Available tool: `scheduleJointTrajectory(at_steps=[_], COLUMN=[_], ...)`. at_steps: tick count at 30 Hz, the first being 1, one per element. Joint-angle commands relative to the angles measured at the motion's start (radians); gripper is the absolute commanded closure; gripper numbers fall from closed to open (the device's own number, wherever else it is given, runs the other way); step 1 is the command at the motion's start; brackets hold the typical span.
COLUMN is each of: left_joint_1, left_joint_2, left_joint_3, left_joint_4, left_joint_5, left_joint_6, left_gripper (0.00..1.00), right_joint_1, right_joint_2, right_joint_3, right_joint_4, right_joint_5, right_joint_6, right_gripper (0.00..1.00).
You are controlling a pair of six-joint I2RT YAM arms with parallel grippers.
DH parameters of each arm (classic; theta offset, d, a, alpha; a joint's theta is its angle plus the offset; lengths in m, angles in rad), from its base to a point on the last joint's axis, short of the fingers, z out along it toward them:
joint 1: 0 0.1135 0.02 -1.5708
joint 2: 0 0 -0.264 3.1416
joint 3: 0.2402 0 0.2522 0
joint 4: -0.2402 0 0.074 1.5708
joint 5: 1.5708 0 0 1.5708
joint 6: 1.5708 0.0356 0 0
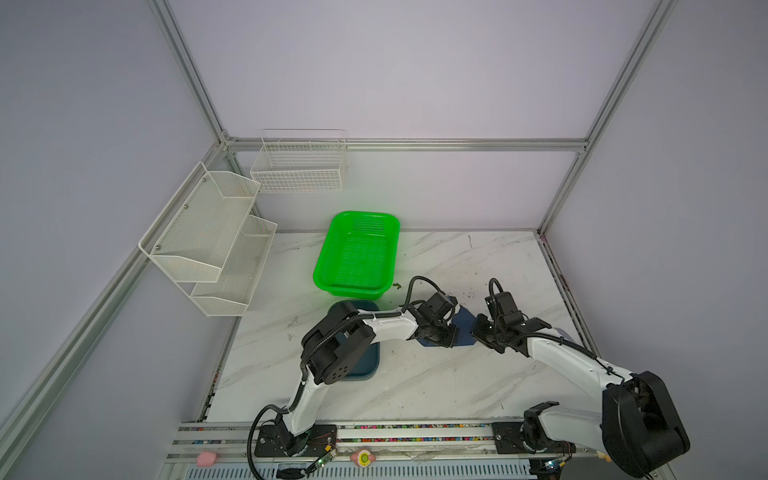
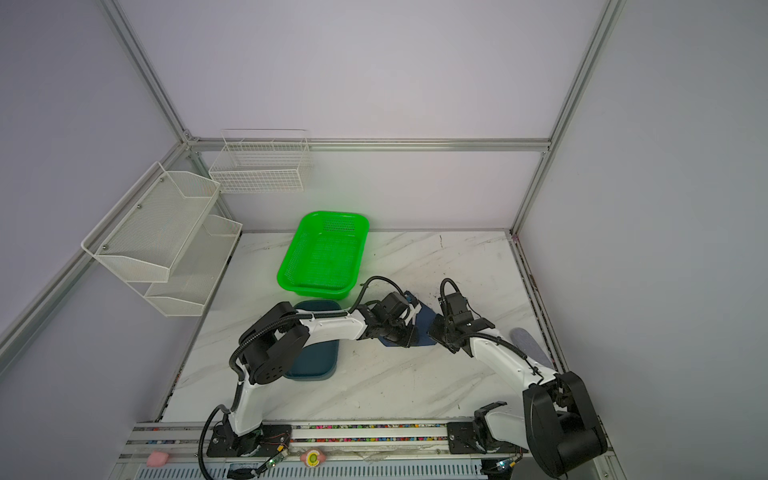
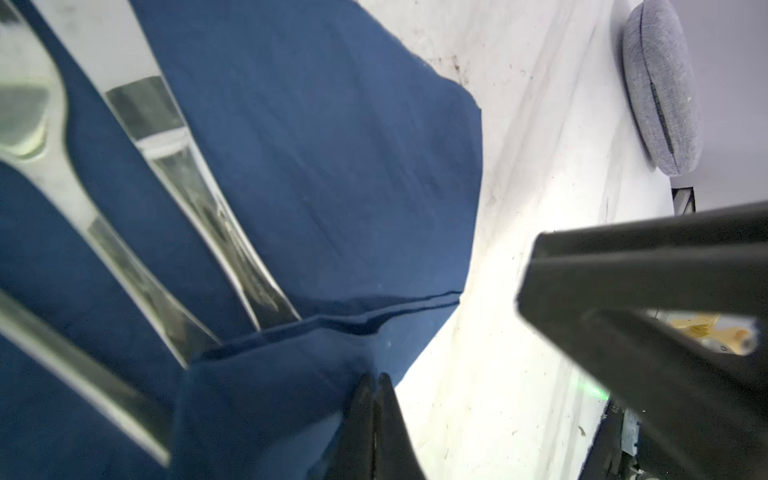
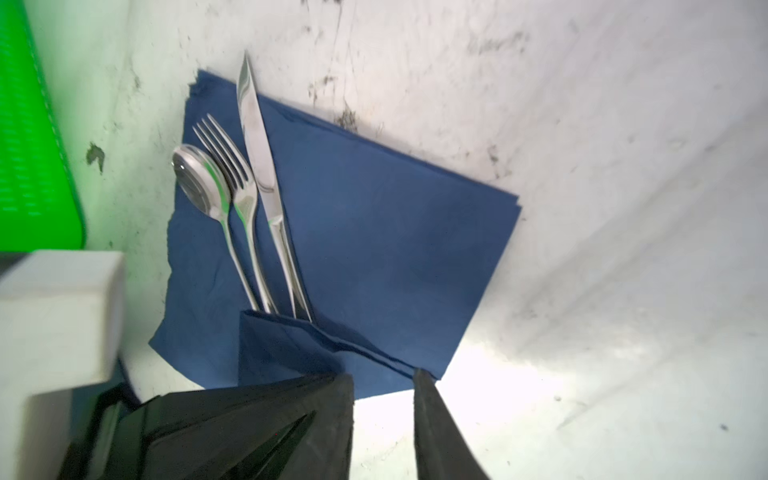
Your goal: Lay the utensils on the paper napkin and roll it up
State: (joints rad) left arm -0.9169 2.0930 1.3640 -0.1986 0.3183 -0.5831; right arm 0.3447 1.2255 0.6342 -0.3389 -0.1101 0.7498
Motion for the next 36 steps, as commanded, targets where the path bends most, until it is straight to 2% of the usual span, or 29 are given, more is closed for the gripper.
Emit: scheduleJointTrajectory(at_steps=[1, 4, 8, 12, 28, 36], left_joint_1=[-0.002, -0.002, -0.003, -0.001, 0.000, 0.004], left_joint_2=[-0.001, 0.000, -0.002, -0.009, -0.022, -0.031], left_joint_3=[0.077, 0.077, 0.077, 0.072, 0.066, 0.056], left_joint_4=[-0.002, -0.002, 0.000, -0.002, 0.004, 0.000], left_joint_5=[0.004, 0.004, 0.016, 0.010, 0.008, 0.004], left_joint_6=[0.017, 0.017, 0.019, 0.021, 0.016, 0.018], left_gripper=[1.00, 1.00, 1.00, 1.00, 1.00, 1.00], right_joint_1=[-0.058, -0.132, -0.230, -0.278, -0.292, -0.292], right_joint_2=[-0.023, -0.020, 0.005, 0.051, 0.221, 0.168], right_joint_3=[-0.027, -0.050, -0.069, -0.077, -0.197, -0.224], right_joint_4=[-0.028, -0.007, 0.063, 0.116, 0.370, 0.400], right_joint_5=[0.006, -0.024, -0.162, -0.277, -0.417, -0.442], right_joint_6=[0.011, -0.022, -0.106, -0.133, -0.057, -0.045], right_gripper=[0.69, 0.66, 0.63, 0.61, 0.62, 0.62])
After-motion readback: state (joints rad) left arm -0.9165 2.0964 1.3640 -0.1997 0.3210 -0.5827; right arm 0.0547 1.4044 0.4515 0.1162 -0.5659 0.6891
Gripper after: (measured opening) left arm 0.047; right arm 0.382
